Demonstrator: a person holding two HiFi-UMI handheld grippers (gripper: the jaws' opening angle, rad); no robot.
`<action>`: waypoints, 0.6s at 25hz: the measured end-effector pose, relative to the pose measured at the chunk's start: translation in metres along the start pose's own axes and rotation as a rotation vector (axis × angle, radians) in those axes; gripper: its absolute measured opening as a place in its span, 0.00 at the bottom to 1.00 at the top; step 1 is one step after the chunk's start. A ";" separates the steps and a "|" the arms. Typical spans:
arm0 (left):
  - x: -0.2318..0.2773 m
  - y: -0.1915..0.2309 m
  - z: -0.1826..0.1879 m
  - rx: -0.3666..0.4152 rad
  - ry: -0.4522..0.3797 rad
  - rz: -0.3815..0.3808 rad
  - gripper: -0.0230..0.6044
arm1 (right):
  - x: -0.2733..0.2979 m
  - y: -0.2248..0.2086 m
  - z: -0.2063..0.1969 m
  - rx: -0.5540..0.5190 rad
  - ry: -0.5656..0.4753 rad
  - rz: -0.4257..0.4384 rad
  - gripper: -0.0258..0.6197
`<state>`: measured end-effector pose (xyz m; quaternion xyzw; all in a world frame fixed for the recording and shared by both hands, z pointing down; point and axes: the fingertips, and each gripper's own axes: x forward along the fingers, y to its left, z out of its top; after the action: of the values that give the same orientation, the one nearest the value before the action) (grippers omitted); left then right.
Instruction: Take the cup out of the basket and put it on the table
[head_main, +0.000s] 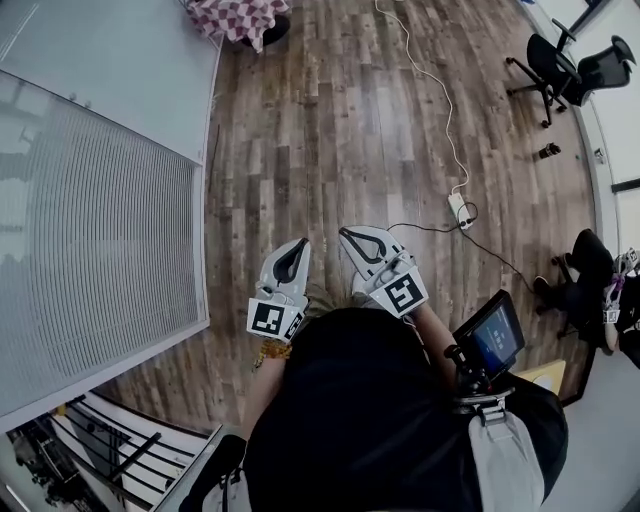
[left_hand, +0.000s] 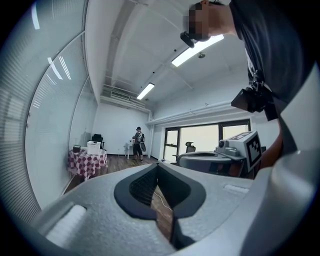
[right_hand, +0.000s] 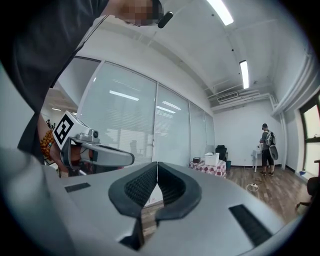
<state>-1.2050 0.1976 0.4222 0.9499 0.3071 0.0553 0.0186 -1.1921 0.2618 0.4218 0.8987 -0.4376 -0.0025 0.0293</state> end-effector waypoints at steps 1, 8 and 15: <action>0.002 0.001 -0.003 -0.011 0.005 0.008 0.05 | 0.002 -0.005 -0.004 0.001 0.009 0.000 0.06; 0.028 0.025 -0.015 -0.019 0.037 -0.006 0.05 | 0.030 -0.035 -0.020 0.045 0.037 -0.004 0.06; 0.089 0.096 -0.007 -0.059 0.014 -0.049 0.05 | 0.093 -0.070 -0.018 0.047 0.110 0.009 0.06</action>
<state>-1.0782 0.1722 0.4447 0.9407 0.3287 0.0703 0.0459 -1.0785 0.2326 0.4382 0.8960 -0.4392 0.0572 0.0318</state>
